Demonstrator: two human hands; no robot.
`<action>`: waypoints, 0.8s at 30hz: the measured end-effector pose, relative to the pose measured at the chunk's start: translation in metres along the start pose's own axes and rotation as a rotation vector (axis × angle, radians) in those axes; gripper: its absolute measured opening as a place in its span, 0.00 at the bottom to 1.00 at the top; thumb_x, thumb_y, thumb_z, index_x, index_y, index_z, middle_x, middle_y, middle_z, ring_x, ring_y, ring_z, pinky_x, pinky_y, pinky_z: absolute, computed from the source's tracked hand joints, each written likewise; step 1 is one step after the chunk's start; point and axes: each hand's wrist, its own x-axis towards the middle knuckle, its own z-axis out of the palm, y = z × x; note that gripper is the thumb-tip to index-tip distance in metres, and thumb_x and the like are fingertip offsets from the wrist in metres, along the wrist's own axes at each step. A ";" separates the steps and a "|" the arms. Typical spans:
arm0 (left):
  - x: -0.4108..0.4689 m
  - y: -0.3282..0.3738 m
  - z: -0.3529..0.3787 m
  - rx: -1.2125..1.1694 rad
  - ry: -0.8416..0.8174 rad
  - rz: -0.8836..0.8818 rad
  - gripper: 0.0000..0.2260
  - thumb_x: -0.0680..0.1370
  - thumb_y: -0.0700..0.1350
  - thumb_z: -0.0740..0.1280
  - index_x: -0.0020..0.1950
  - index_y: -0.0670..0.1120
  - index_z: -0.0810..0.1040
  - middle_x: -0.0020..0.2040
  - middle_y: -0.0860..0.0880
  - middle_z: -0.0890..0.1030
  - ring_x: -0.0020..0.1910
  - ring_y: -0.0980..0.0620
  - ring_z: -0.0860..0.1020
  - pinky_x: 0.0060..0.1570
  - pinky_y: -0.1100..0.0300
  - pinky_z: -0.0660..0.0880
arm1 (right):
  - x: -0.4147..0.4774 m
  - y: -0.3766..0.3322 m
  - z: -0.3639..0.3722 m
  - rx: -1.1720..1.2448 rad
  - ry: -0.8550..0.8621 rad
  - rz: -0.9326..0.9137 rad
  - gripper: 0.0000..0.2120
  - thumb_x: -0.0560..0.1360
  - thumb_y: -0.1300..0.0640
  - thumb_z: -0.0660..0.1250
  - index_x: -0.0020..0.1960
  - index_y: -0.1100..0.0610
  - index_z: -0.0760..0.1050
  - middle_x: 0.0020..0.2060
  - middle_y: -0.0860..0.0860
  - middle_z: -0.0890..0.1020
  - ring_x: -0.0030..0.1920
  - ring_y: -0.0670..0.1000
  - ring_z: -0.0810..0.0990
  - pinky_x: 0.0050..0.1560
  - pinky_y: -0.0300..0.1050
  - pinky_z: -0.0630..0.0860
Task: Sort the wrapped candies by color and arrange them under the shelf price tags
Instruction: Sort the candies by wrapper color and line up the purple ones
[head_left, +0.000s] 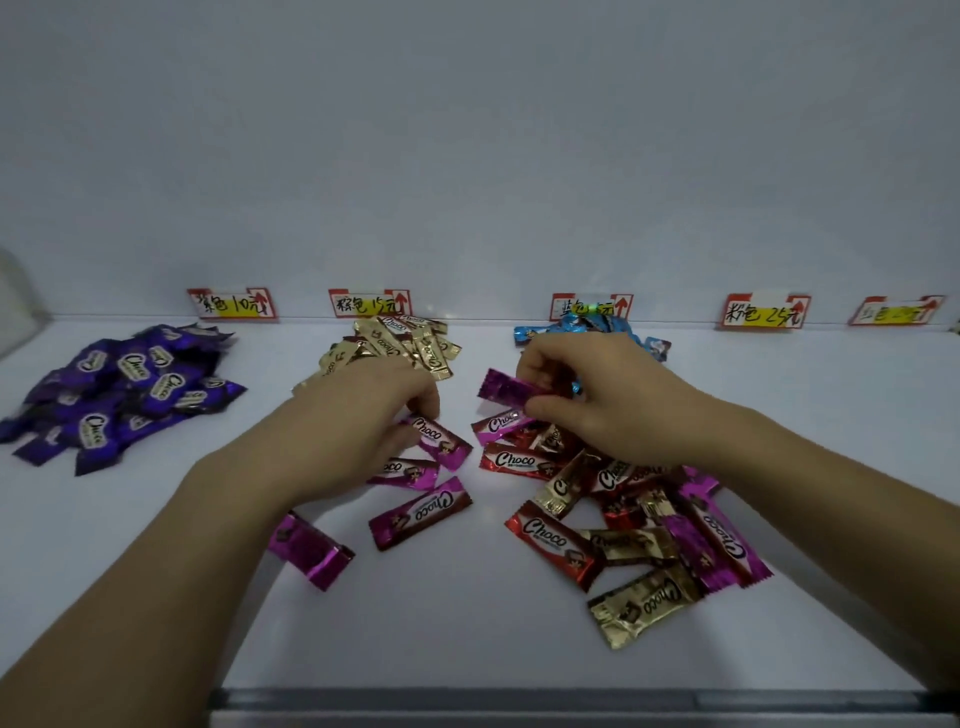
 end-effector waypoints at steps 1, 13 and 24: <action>0.000 0.000 0.000 -0.042 0.020 -0.016 0.06 0.78 0.50 0.71 0.50 0.59 0.76 0.49 0.60 0.78 0.49 0.61 0.74 0.51 0.55 0.76 | -0.001 0.001 0.001 0.095 0.031 0.042 0.10 0.78 0.55 0.71 0.54 0.44 0.73 0.41 0.43 0.78 0.42 0.44 0.78 0.43 0.40 0.73; 0.014 0.036 0.008 -0.710 0.283 -0.202 0.09 0.71 0.49 0.78 0.41 0.48 0.79 0.31 0.55 0.82 0.29 0.58 0.77 0.35 0.51 0.80 | -0.006 -0.013 0.010 0.746 0.020 0.148 0.16 0.77 0.65 0.71 0.63 0.55 0.75 0.48 0.53 0.86 0.40 0.58 0.86 0.45 0.51 0.84; 0.032 0.046 0.026 -0.115 0.065 -0.101 0.14 0.78 0.58 0.68 0.61 0.55 0.79 0.48 0.57 0.79 0.43 0.59 0.74 0.45 0.59 0.73 | -0.003 0.012 0.001 0.499 0.255 0.328 0.05 0.78 0.53 0.71 0.48 0.55 0.83 0.40 0.51 0.86 0.42 0.51 0.86 0.50 0.57 0.83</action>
